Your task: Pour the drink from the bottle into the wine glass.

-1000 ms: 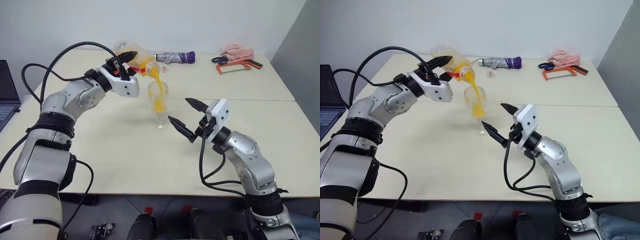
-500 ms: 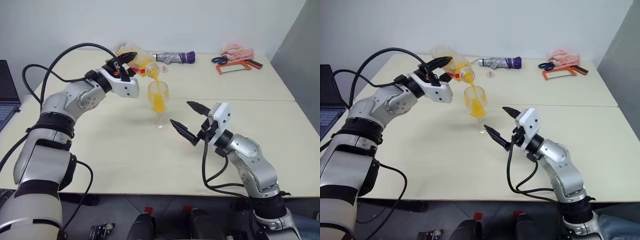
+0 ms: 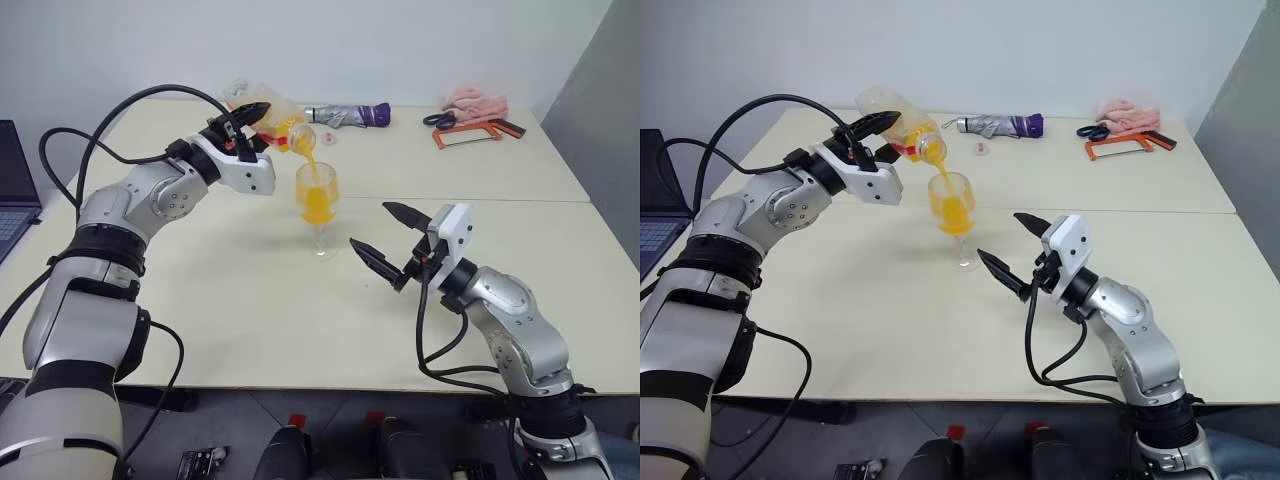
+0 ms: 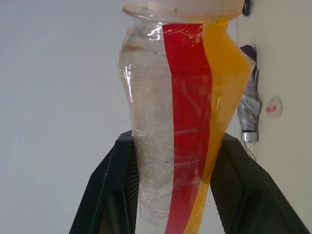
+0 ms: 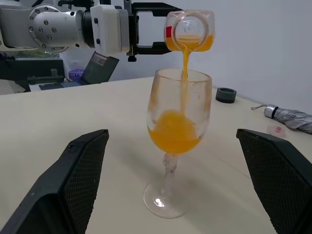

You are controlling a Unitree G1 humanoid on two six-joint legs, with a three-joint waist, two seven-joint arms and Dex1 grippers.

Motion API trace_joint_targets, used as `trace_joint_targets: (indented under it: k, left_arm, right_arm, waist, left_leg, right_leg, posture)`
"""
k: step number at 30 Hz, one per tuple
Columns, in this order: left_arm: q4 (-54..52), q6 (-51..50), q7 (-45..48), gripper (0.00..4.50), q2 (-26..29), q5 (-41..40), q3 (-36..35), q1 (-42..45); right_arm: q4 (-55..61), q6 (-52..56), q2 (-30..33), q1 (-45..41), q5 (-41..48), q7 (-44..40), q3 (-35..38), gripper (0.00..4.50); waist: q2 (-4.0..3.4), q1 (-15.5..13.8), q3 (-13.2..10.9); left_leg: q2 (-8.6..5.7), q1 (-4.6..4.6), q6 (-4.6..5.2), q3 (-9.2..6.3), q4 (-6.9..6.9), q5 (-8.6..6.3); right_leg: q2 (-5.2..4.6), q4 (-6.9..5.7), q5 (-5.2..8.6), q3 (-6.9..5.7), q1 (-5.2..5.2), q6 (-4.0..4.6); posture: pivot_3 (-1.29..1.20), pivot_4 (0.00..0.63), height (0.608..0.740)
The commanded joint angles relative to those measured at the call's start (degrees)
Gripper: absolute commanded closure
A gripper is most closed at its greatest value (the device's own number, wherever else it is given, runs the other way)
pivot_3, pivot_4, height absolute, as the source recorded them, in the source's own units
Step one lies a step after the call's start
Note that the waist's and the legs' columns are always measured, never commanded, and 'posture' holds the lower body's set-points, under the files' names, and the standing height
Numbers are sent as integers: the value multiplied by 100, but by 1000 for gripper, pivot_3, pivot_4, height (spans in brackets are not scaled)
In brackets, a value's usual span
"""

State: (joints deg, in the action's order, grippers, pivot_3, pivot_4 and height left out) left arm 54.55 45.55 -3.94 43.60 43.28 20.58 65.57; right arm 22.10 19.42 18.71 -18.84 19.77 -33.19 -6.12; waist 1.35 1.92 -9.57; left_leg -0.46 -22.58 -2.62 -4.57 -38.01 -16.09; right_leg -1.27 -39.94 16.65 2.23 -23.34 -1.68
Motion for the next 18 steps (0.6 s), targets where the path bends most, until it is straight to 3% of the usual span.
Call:
trace_joint_targets:
  k: [1,18]
  left_arm:
    - [-98,25,-114,2823,126,-29,-52,168]
    - [-127,52,-140,2825,133,-17,-46,113]
  right_arm:
    - [253,-28,20,-23,125,-30,102,0]
    - [235,-22,41,-18,114,-49,63,0]
  waist:
    - [0,0,0]
    - [0,0,0]
  left_leg:
    - [0,0,0,0,0,0]
    - [0,0,0,1,-1,0]
  right_leg:
    - [0,0,0,0,0,0]
    - [0,-1,0,0,0,0]
  posture:
    - [0,150,740]
    - [0,150,740]
